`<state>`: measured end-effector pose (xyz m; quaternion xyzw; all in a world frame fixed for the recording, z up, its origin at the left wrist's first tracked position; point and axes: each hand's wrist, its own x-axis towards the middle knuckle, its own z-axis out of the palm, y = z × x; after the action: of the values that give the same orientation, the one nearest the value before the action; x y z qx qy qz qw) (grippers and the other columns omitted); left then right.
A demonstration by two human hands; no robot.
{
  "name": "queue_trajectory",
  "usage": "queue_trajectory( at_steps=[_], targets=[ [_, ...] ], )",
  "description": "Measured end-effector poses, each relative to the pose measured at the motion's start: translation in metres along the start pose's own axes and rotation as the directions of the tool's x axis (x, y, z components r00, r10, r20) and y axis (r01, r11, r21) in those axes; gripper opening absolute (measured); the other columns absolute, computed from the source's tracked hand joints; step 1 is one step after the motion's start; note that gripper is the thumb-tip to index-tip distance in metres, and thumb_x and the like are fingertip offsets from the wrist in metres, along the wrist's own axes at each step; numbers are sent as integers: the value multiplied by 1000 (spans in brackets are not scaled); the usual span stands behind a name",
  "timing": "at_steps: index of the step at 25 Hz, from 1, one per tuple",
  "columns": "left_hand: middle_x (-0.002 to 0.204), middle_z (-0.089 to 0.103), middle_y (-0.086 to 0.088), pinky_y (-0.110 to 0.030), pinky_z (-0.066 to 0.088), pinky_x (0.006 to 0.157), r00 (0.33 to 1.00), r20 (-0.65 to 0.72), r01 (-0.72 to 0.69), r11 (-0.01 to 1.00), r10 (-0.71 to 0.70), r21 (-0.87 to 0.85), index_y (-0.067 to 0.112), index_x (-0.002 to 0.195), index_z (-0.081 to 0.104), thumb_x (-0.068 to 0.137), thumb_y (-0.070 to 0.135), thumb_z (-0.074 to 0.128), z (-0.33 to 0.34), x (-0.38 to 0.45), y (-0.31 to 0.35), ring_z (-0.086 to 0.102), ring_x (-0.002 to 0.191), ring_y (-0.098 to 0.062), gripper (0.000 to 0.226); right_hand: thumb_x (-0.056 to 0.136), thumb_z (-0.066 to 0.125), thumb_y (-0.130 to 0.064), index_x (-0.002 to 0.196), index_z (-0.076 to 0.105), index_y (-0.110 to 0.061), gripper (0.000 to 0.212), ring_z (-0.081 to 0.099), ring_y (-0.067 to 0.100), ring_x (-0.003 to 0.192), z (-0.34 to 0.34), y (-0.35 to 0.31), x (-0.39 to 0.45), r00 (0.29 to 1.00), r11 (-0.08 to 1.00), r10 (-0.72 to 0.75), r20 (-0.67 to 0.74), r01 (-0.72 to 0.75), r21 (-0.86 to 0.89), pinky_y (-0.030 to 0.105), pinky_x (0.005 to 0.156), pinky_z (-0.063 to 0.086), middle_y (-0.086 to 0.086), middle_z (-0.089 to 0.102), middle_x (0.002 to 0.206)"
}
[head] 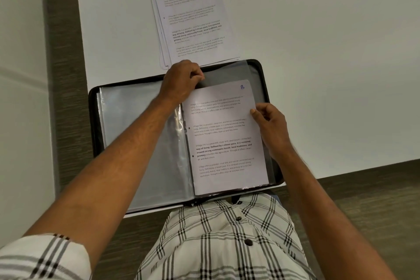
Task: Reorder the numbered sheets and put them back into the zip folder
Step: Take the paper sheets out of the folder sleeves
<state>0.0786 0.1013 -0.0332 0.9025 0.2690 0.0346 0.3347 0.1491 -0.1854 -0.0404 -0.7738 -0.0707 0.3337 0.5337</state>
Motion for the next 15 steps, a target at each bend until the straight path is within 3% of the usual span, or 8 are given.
queue_trajectory(
  at_steps=[4,8,12,15],
  targets=[
    [87,73,8,-41,58,80,1000,-3,3,1000,-3,15,21,91,76,92,26,71,-5,-3,4,66,83,-10,7,107,59,-27,113,67,-17,14,76,21,94,-1,2,4,1000,1000,-6,-7,5,-20,45,86,65,-2,76,109],
    [81,70,11,-38,58,77,994,105,-21,999,17,36,23,90,72,96,32,66,-13,-1,6,63,75,-4,12,109,55,-25,116,67,-17,16,76,20,94,1,5,6,1000,999,-27,-14,27,-32,43,85,65,-4,76,110],
    [75,74,8,-37,60,81,976,203,95,993,-80,-64,23,77,73,100,42,56,-18,8,3,71,73,-12,34,110,52,-23,116,67,-19,16,76,17,92,5,3,5,999,999,-37,-35,36,-30,36,82,65,-5,75,108],
    [78,76,6,-36,62,76,962,238,171,977,-136,-131,21,93,75,103,31,51,-17,15,6,72,64,-17,28,111,50,-22,114,67,-22,17,75,14,92,8,1,3,996,997,-66,-51,64,-44,29,79,63,-7,74,107]
  ],
)
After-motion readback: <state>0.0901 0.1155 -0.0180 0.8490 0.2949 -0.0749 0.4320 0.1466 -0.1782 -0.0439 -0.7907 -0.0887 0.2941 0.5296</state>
